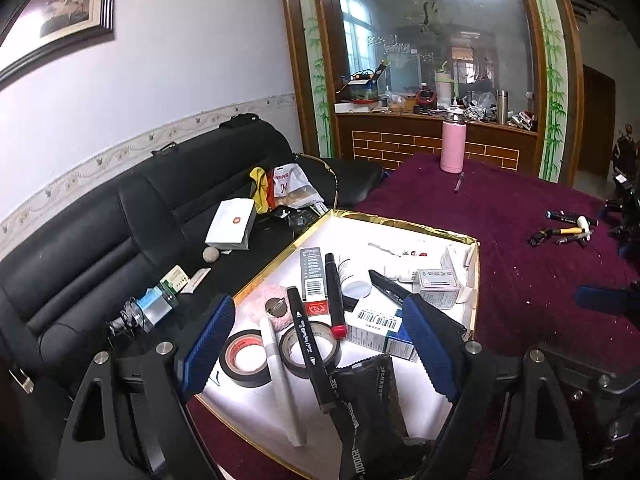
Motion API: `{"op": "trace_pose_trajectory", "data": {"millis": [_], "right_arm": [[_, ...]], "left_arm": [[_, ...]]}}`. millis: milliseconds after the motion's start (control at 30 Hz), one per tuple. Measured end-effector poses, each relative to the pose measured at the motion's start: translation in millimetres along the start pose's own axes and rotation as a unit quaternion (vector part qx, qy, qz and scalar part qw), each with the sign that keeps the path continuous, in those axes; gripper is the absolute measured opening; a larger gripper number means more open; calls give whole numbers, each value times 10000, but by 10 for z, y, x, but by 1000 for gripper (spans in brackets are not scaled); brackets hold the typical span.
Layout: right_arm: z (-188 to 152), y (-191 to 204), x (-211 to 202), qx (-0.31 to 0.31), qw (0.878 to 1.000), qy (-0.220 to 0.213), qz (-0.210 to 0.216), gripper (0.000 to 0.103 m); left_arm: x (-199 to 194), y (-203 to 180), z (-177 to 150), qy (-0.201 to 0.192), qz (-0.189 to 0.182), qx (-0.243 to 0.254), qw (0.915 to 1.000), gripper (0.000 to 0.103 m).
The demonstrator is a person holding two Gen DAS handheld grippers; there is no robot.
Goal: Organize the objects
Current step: 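Withdraw both open tools up from the box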
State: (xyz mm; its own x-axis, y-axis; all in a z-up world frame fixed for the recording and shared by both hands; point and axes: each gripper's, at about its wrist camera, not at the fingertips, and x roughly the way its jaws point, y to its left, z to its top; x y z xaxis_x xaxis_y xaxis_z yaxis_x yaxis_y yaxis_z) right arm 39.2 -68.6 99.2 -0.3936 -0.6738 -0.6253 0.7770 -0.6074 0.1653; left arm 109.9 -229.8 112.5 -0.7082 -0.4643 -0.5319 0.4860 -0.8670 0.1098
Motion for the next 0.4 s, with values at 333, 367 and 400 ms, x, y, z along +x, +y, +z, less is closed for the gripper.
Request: {"op": "trace_pose_trajectory", "data": {"millis": [333,367,400], "right_arm": [[-6,29,49,0,10000,50,9,101],[-7,28,51,6,10000,55,8,101],[-7,27,48,12,10000,53,11,101]], "left_arm": [[6,37,-8,-42,-22,-5,10000,85],[9,38,-6,-48,-35,5,10000,85],[9,30,-4,-46,-65,17,10000,85]]}}
